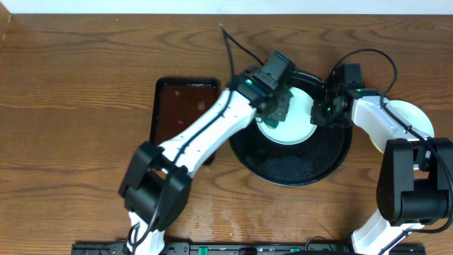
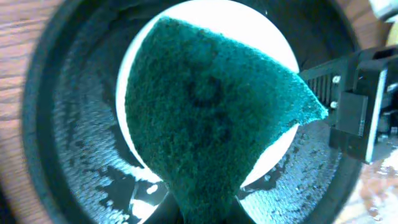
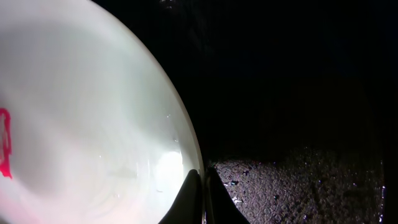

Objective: Clean dirty plates on tray and stack at the side
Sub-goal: 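Carry the sponge with the left gripper onto the red-labeled plate, then scrub the plate with the sponge while the right gripper holds its rim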

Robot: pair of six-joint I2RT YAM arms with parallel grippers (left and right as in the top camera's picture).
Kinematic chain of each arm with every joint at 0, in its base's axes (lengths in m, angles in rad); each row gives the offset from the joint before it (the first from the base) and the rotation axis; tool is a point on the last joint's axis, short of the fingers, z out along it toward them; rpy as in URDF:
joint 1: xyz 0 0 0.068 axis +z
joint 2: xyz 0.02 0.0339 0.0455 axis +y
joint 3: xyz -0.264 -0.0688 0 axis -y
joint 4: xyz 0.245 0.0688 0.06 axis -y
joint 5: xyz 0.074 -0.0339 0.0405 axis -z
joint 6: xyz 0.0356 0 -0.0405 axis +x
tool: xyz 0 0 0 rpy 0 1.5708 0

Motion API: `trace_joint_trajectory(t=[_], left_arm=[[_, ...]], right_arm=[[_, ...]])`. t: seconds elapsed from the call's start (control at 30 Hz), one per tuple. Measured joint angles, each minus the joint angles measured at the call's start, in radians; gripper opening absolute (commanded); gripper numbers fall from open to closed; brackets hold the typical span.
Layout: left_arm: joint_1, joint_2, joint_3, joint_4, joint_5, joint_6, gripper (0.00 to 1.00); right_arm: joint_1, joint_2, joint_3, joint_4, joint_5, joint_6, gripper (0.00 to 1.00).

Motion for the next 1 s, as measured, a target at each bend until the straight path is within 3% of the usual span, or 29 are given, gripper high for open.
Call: trace_joint_trajectory(t=[1.0], left_arm=[[-0.032, 0.252, 0.008, 0.164, -0.105, 0.005, 0.08]], right_arm=[[0.000, 0.000, 0.000, 0.000, 0.000, 0.000, 0.01]])
